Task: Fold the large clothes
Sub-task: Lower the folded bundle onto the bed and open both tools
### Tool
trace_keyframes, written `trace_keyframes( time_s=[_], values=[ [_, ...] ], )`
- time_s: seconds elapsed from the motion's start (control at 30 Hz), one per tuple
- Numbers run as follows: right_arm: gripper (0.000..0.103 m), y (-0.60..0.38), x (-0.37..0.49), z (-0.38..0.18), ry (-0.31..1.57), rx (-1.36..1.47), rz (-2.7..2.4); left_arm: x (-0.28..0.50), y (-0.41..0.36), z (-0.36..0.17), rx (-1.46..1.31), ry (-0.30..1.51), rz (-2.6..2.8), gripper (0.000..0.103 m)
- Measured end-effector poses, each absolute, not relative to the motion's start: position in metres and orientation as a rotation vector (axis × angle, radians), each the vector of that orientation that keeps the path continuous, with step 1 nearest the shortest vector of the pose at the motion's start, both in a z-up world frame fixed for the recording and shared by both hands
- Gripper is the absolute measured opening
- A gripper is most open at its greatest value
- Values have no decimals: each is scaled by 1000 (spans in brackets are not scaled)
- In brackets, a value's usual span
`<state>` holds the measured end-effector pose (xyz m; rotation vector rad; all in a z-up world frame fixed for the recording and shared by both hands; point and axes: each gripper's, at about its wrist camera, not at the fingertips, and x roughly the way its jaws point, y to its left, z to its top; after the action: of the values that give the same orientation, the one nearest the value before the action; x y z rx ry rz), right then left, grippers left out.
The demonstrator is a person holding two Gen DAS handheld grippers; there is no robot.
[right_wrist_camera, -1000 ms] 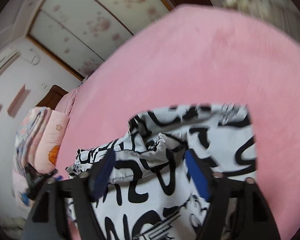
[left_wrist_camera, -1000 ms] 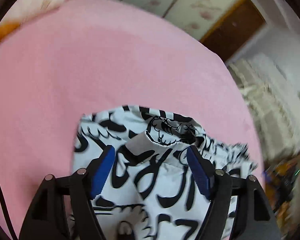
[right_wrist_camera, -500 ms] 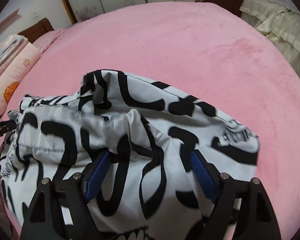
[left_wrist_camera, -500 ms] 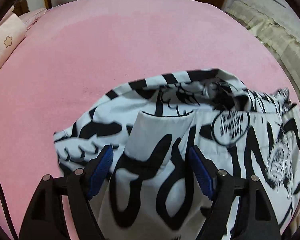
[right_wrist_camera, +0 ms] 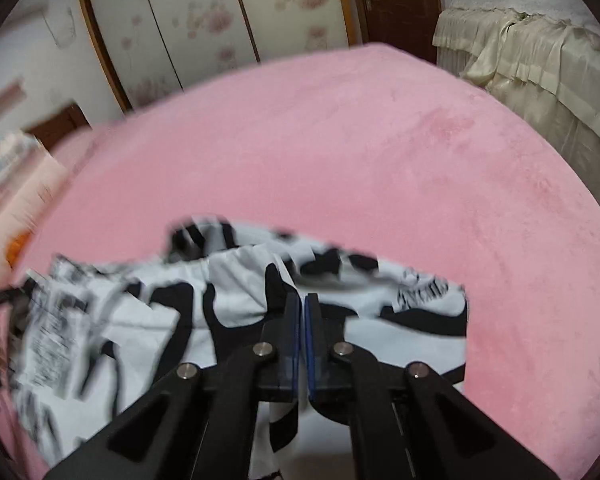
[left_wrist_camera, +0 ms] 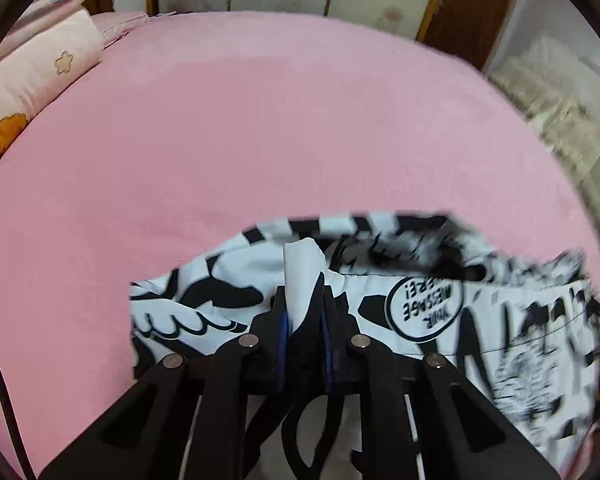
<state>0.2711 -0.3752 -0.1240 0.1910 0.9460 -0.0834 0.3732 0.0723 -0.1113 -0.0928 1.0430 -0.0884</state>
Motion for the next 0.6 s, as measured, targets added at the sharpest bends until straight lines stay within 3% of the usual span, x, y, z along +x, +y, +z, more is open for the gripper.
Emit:
trace_keyframes(
  time_s=[0.23, 0.3, 0.43, 0.6],
  values=[
    [0, -381, 282, -153, 997, 212, -202, 379, 63, -149, -129, 1020, -65, 15],
    [0, -383, 282, -147, 1009, 237, -205, 375, 72, -144, -136, 1022, -54, 26],
    [5, -376, 267, -119, 996, 273, -232, 363, 83, -119, -134, 1060, -29, 31],
    [9, -311, 233, -65, 865, 216, -132, 314, 58, -63, -111, 915, -113, 37]
  ],
)
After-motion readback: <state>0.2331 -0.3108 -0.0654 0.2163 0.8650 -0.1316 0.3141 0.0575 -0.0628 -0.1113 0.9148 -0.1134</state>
